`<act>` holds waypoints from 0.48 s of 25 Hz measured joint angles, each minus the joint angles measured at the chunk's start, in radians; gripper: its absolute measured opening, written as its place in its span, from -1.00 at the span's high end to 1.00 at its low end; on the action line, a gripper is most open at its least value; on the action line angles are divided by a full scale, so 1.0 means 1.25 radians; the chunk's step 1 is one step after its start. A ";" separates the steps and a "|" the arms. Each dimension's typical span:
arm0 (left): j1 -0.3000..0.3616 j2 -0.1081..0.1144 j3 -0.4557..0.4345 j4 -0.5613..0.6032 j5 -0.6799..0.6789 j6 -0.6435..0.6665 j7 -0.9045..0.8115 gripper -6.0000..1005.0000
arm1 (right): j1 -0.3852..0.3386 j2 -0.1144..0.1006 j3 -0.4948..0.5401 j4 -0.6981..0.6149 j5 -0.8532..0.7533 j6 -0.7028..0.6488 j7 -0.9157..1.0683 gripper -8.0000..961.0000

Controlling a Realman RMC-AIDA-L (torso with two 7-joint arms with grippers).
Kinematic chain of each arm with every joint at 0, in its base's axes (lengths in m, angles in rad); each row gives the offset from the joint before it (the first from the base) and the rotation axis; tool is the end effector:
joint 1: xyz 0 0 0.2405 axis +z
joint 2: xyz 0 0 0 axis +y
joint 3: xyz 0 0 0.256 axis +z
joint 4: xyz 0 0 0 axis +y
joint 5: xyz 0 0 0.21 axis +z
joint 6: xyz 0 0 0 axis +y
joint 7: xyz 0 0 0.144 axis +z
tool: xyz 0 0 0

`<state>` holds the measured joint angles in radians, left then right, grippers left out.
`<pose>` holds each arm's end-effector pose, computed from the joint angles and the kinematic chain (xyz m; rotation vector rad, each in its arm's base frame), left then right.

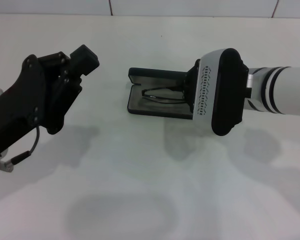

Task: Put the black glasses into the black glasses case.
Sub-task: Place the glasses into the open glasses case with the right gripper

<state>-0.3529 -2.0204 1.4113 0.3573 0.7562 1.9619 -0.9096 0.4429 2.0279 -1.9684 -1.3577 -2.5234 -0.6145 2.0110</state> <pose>-0.2287 0.2522 0.0203 -2.2694 -0.1824 -1.7474 0.1395 0.3577 -0.0784 -2.4726 -0.4317 -0.2274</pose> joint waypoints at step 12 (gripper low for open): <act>0.001 -0.003 0.000 0.000 0.005 0.000 0.000 0.91 | 0.002 0.000 -0.019 0.007 0.001 0.028 0.001 0.89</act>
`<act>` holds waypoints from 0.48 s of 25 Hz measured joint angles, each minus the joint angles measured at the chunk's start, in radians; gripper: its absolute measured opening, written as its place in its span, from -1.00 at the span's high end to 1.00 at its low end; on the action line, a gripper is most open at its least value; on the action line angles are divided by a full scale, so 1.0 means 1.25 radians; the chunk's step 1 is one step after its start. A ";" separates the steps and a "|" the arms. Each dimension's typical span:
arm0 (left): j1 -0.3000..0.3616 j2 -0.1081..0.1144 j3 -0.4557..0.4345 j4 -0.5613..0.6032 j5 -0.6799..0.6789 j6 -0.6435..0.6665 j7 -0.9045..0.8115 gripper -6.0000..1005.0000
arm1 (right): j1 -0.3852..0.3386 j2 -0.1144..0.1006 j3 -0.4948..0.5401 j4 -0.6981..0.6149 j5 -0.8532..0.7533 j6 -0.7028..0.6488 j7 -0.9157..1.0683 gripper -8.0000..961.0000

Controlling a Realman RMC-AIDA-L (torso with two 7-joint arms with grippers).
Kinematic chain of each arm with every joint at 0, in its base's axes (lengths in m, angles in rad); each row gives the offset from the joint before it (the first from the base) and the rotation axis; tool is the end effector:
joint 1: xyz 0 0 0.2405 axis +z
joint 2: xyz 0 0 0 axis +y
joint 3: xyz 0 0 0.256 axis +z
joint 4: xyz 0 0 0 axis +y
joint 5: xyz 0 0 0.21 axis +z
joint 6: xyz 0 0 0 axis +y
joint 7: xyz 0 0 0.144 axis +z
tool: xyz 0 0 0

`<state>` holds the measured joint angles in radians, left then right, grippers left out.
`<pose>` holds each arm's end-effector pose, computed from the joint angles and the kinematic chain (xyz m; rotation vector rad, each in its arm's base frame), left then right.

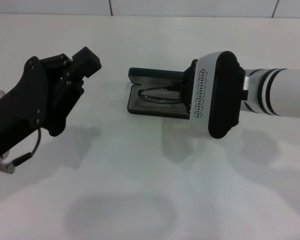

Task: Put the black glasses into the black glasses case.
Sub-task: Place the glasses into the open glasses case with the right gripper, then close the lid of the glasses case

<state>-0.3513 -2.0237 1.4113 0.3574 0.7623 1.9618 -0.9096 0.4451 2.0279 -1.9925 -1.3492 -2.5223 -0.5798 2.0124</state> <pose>-0.2284 0.2512 0.0186 -2.2741 -0.1865 -1.7483 0.1370 0.3562 -0.0829 -2.4648 -0.4530 -0.2103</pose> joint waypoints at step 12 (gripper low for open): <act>0.007 -0.001 0.000 0.000 0.001 0.003 0.000 0.91 | -0.007 0.000 -0.003 -0.002 0.008 0.001 0.006 0.78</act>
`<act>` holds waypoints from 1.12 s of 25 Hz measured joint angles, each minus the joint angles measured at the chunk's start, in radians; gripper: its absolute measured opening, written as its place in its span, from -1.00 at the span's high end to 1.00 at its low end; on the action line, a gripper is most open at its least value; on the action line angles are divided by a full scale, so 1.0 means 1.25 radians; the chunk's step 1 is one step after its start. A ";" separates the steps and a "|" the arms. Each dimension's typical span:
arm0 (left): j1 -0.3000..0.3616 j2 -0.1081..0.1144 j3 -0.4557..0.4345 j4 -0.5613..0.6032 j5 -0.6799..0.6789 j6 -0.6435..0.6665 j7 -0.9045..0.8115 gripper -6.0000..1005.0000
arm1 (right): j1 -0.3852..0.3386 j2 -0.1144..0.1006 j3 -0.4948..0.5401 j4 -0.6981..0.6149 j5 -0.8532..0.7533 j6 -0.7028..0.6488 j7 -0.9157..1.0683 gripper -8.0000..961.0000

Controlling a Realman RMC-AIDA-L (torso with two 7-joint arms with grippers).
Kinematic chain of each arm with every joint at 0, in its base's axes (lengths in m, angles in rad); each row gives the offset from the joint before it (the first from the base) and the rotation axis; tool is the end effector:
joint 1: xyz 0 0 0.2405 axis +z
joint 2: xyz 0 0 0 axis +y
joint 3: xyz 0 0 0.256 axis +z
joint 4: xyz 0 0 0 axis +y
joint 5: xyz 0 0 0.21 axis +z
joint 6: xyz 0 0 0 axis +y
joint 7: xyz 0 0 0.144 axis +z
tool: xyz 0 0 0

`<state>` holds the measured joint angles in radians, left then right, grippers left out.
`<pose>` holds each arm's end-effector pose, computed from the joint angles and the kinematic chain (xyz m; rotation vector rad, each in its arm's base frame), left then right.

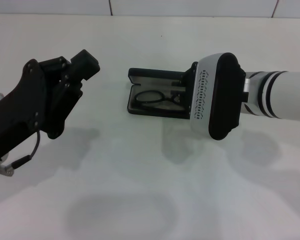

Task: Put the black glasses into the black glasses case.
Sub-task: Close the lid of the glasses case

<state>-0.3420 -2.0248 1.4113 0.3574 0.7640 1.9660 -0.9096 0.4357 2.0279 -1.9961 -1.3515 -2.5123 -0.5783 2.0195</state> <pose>-0.2303 0.2484 0.0184 -2.2709 -0.1943 -1.7489 0.1388 0.3538 -0.0838 -2.4737 -0.4295 -0.1995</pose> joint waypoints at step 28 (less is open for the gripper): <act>-0.357 0.090 0.000 0.072 0.229 -0.383 -0.247 0.90 | -0.312 -0.015 0.875 0.018 0.945 -1.113 -0.193 0.72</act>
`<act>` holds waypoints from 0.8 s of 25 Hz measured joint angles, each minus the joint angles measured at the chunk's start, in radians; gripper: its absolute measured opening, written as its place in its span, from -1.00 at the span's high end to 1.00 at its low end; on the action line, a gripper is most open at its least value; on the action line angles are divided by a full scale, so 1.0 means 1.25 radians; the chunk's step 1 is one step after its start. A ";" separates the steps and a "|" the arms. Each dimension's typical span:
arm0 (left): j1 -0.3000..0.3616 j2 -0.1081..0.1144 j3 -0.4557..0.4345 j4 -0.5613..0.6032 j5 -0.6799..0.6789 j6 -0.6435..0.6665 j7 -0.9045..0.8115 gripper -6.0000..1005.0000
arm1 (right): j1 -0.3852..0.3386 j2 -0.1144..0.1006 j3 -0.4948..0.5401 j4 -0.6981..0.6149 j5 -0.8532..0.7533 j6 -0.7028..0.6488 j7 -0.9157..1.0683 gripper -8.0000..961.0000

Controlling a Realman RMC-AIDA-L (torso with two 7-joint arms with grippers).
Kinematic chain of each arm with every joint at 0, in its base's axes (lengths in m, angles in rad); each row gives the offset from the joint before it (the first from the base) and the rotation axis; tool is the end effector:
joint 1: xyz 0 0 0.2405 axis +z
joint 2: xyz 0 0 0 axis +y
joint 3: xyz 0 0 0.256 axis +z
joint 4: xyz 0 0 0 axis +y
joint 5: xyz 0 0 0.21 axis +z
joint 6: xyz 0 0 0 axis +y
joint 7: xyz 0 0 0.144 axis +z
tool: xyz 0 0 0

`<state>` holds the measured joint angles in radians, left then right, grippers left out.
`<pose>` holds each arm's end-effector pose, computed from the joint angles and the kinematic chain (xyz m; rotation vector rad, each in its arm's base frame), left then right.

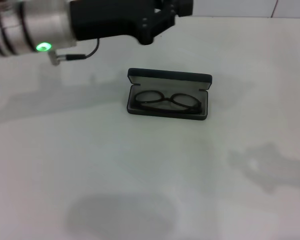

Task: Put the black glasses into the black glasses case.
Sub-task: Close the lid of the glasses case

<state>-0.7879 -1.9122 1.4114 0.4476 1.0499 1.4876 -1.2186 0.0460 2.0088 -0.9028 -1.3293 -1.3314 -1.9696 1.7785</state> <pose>-0.1333 0.3866 0.0063 -2.7698 -0.1577 -1.1842 0.2263 0.2138 0.1257 -2.7041 0.4390 1.1468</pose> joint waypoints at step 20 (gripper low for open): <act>-0.116 -0.070 0.000 0.064 0.498 -0.367 -0.290 0.54 | 0.019 -0.004 0.222 0.346 -0.287 -0.089 -0.186 0.69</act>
<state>-0.9328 -1.9997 1.4112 0.5276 1.6728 1.0285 -1.5807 0.0702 2.0033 -0.6247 -0.8966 -1.6897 -2.0809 1.5461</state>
